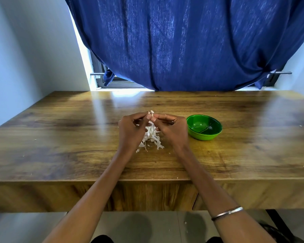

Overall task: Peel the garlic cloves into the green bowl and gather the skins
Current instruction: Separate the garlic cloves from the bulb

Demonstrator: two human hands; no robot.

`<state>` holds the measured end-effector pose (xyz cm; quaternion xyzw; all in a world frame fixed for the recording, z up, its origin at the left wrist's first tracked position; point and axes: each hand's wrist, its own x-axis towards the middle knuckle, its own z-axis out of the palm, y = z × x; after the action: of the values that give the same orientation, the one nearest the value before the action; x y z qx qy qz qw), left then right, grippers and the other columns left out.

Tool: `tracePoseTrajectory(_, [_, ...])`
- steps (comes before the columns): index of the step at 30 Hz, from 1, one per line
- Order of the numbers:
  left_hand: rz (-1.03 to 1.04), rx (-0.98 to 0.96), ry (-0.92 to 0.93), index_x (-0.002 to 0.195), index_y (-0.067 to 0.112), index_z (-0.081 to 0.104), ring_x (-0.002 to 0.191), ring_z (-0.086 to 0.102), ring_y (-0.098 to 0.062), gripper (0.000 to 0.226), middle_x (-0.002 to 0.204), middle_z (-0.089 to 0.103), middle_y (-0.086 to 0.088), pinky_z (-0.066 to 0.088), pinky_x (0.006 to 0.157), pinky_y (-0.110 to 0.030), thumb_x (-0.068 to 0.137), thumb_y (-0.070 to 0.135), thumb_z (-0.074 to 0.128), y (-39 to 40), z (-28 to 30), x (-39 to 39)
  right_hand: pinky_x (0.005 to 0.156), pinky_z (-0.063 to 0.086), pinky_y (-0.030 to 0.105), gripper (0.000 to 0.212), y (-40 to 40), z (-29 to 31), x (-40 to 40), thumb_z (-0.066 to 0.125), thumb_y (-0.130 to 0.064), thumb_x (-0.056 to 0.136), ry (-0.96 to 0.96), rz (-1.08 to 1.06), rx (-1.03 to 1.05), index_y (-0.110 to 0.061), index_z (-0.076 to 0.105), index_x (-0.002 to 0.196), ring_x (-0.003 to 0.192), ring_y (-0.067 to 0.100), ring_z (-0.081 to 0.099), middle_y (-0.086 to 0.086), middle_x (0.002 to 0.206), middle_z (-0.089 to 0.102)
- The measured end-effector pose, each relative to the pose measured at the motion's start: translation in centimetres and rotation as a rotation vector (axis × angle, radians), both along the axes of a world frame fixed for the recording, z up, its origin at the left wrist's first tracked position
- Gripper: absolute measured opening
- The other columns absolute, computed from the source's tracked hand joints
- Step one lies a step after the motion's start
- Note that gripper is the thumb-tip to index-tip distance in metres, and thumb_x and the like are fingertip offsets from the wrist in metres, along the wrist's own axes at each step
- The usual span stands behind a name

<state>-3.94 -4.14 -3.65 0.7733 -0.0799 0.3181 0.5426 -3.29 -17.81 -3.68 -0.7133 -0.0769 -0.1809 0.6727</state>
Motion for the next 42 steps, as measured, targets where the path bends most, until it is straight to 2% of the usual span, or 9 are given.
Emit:
tracePoseTrajectory(7, [-0.068,-0.229,0.138,0.099,0.01,0.079,0.07,0.076,-0.014,0.013,0.084,0.079,-0.002,0.058,0.06,-0.025,0.087,0.012,0.081,0.2,0.2,0.0,0.065,0.064,0.034,0.029,0.0,0.3,-0.5,0.091,-0.032,0.072,-0.031,-0.049,-0.065,-0.012,0.081,0.091,0.072,0.007,0.075,-0.004,0.082,0.078])
tracePoseTrajectory(15, [-0.222,-0.37,0.218,0.091,0.012,0.077,0.072,0.069,-0.017,0.004,0.084,0.076,-0.004,0.059,0.064,-0.03,0.09,0.009,0.076,0.4,0.2,-0.1,0.069,0.059,0.021,0.007,0.4,-0.1,-0.5,0.081,-0.017,0.086,-0.132,0.017,-0.128,-0.012,0.08,0.09,0.073,0.006,0.073,-0.006,0.08,0.077])
tracePoseTrajectory(20, [-0.305,-0.366,0.221,0.088,0.012,0.072,0.065,0.062,-0.011,0.011,0.078,0.071,0.002,0.054,0.061,-0.028,0.094,0.004,0.069,0.4,0.3,-0.1,0.067,0.054,0.019,0.009,0.6,0.0,-0.4,0.069,-0.011,0.095,-0.105,0.176,-0.137,-0.005,0.074,0.09,0.07,0.007,0.07,0.002,0.079,0.075])
tracePoseTrajectory(24, [-0.465,-0.519,0.277,0.09,0.01,0.069,0.061,0.061,-0.008,0.009,0.075,0.07,0.001,0.054,0.059,-0.021,0.095,0.004,0.064,0.3,0.4,-0.4,0.063,0.051,0.017,0.012,0.4,0.3,-0.7,0.061,-0.005,0.098,-0.116,0.228,-0.093,0.002,0.07,0.094,0.067,0.003,0.065,0.005,0.078,0.071])
tracePoseTrajectory(29, [-0.505,-0.727,0.327,0.091,0.015,0.066,0.068,0.061,-0.01,0.003,0.077,0.068,0.004,0.052,0.061,-0.023,0.094,0.016,0.066,0.5,0.3,0.3,0.068,0.057,0.027,0.008,1.1,-0.3,-0.3,0.063,-0.011,0.097,-0.102,0.236,-0.185,-0.007,0.07,0.094,0.073,0.007,0.07,-0.002,0.08,0.073])
tracePoseTrajectory(31, [-0.501,-0.807,0.358,0.092,0.017,0.064,0.065,0.059,-0.008,0.009,0.076,0.062,0.006,0.052,0.058,-0.022,0.087,0.022,0.071,0.7,0.4,0.6,0.071,0.057,0.024,0.01,1.5,-0.5,-0.1,0.062,-0.012,0.098,-0.096,0.204,-0.203,-0.01,0.072,0.094,0.078,0.005,0.071,-0.005,0.085,0.075])
tracePoseTrajectory(35, [-0.491,-0.913,0.403,0.09,0.018,0.065,0.059,0.058,-0.007,0.012,0.076,0.06,0.003,0.05,0.047,-0.019,0.081,0.014,0.072,1.0,0.4,0.5,0.077,0.059,0.028,0.017,1.1,-0.6,0.3,0.059,-0.007,0.097,-0.113,0.099,-0.198,-0.014,0.075,0.097,0.085,0.005,0.071,-0.007,0.092,0.076])
tracePoseTrajectory(39, [-0.5,-0.857,0.392,0.088,0.017,0.068,0.062,0.059,-0.007,0.013,0.076,0.065,0.001,0.052,0.051,-0.02,0.079,0.023,0.075,1.0,0.5,0.4,0.072,0.058,0.025,0.014,0.9,-0.4,0.1,0.072,-0.017,0.091,-0.169,0.034,-0.188,-0.02,0.073,0.105,0.084,0.004,0.069,-0.01,0.092,0.074])
tracePoseTrajectory(42, [-0.51,-0.73,0.392,0.081,0.02,0.075,0.077,0.066,-0.014,0.009,0.093,0.074,-0.011,0.056,0.064,-0.023,0.09,0.023,0.073,0.7,0.4,0.3,0.071,0.059,0.024,0.019,1.0,-0.1,-0.2,0.077,-0.021,0.088,-0.16,0.081,-0.153,-0.019,0.075,0.106,0.085,0.004,0.071,-0.008,0.093,0.076])
